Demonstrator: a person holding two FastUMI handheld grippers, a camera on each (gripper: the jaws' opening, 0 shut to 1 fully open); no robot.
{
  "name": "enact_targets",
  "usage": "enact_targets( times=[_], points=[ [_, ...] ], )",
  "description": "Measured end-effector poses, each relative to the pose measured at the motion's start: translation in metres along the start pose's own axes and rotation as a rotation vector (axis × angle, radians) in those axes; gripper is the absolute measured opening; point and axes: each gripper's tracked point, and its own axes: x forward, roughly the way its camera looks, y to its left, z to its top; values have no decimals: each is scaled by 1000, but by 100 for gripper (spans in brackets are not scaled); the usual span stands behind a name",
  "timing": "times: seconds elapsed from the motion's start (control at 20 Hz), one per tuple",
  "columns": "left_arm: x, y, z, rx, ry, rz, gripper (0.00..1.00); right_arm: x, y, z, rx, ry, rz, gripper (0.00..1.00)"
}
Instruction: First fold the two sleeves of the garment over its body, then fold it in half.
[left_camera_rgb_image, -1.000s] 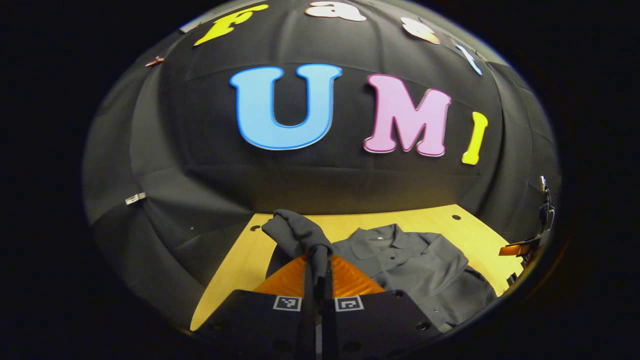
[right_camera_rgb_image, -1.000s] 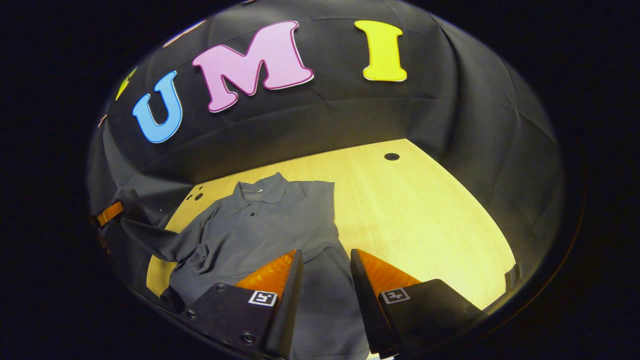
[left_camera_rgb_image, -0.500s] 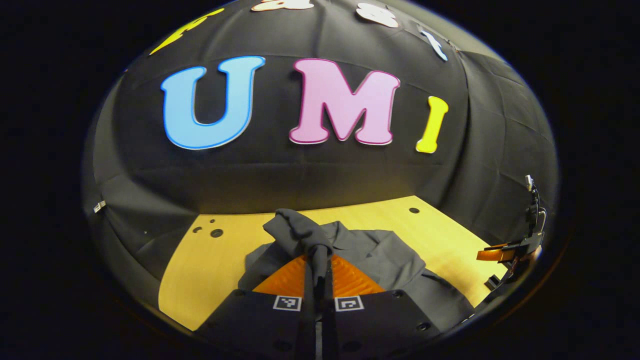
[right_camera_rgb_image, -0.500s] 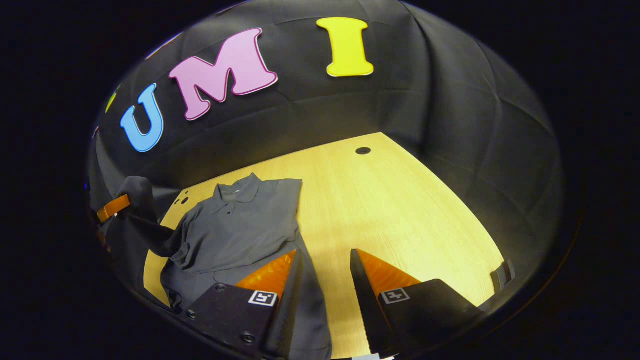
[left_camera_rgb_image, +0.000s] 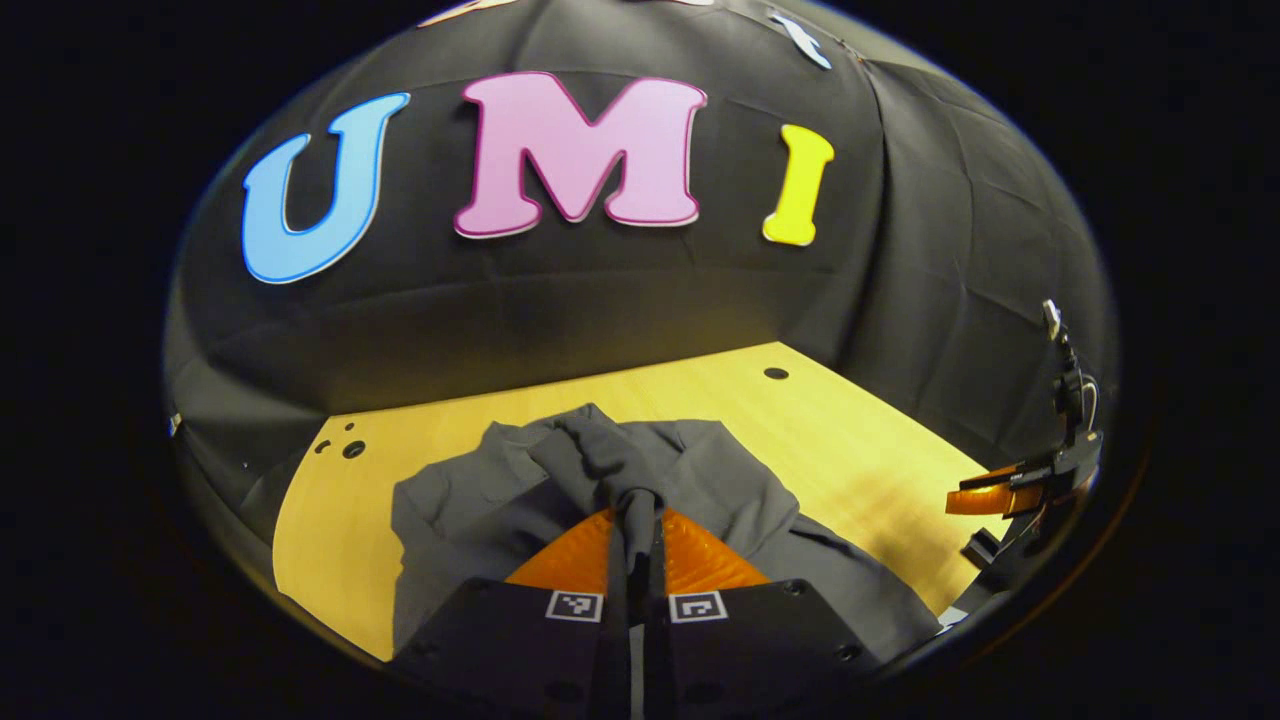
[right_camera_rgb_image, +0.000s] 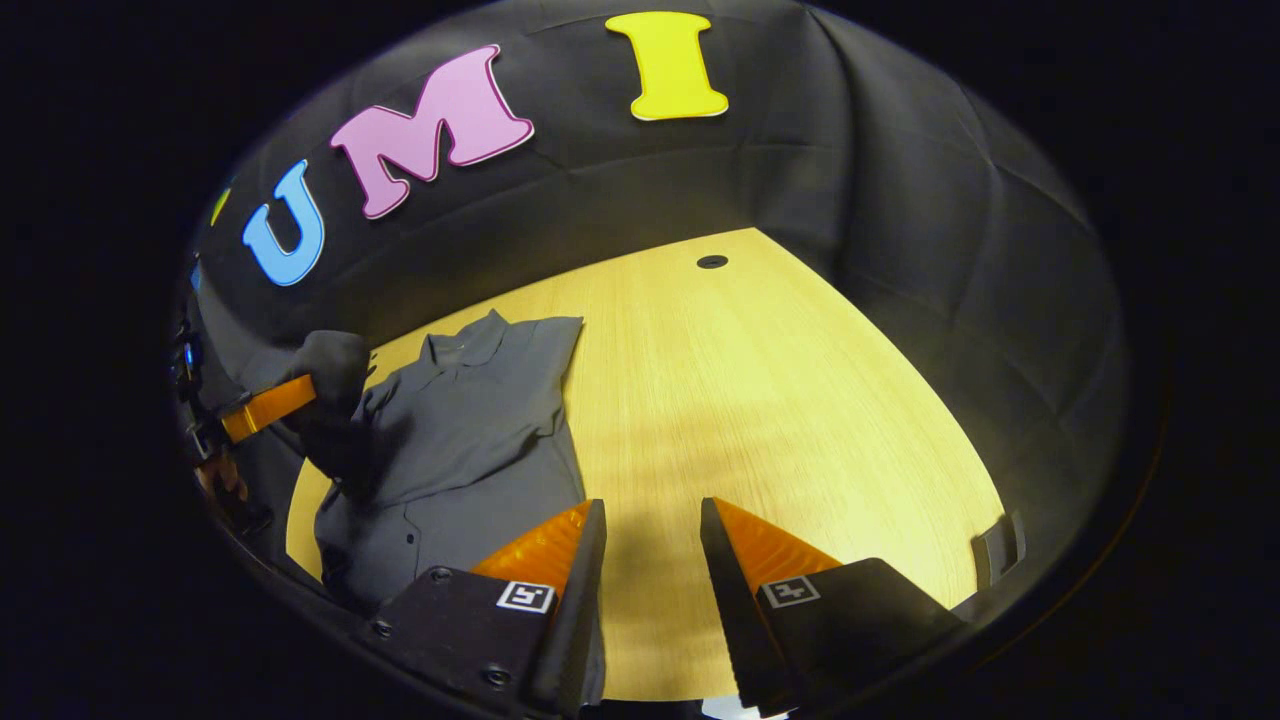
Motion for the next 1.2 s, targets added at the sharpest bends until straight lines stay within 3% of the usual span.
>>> enact_targets(
  times=[0.5, 0.65, 0.7, 0.75, 0.8, 0.85, 0.9, 0.95, 1.05, 1.1, 1.15, 1.2],
  points=[
    [59, -62, -68, 125, 124, -20, 10, 8, -32, -15, -13, 57, 28, 60],
    [68, -80, -84, 115, 168, -63, 18, 8, -35, -22, -11, 72, 28, 60],
    [68, -83, -87, 109, 170, -71, 25, 8, -35, -25, -10, 76, 30, 60],
    [65, -89, -88, 100, 171, -90, 27, 7, -33, -26, -9, 80, 32, 48],
    [65, -94, -91, 91, 172, -112, 33, 5, -30, -28, -9, 82, 35, 63],
    [60, -101, -90, 81, 169, -144, 43, 4, -27, -29, -11, 83, 38, 51],
    [56, -106, -91, 73, 165, -167, 54, 2, -24, -32, -12, 84, 40, 65],
    [49, -112, -88, 62, 156, -193, 65, -1, -20, -34, -12, 86, 46, 53],
    [31, -116, -80, 35, 122, -226, 84, -5, -7, -39, -12, 93, 59, 78],
    [20, -114, -76, 27, 105, -227, 93, -8, -1, -43, -14, 98, 65, 69],
    [8, -108, -73, 24, 89, -218, 95, -11, 6, -46, -18, 105, 73, 82],
    [-4, -99, -71, 21, 78, -204, 96, -16, 13, -51, -22, 113, 80, 82]
  ],
)
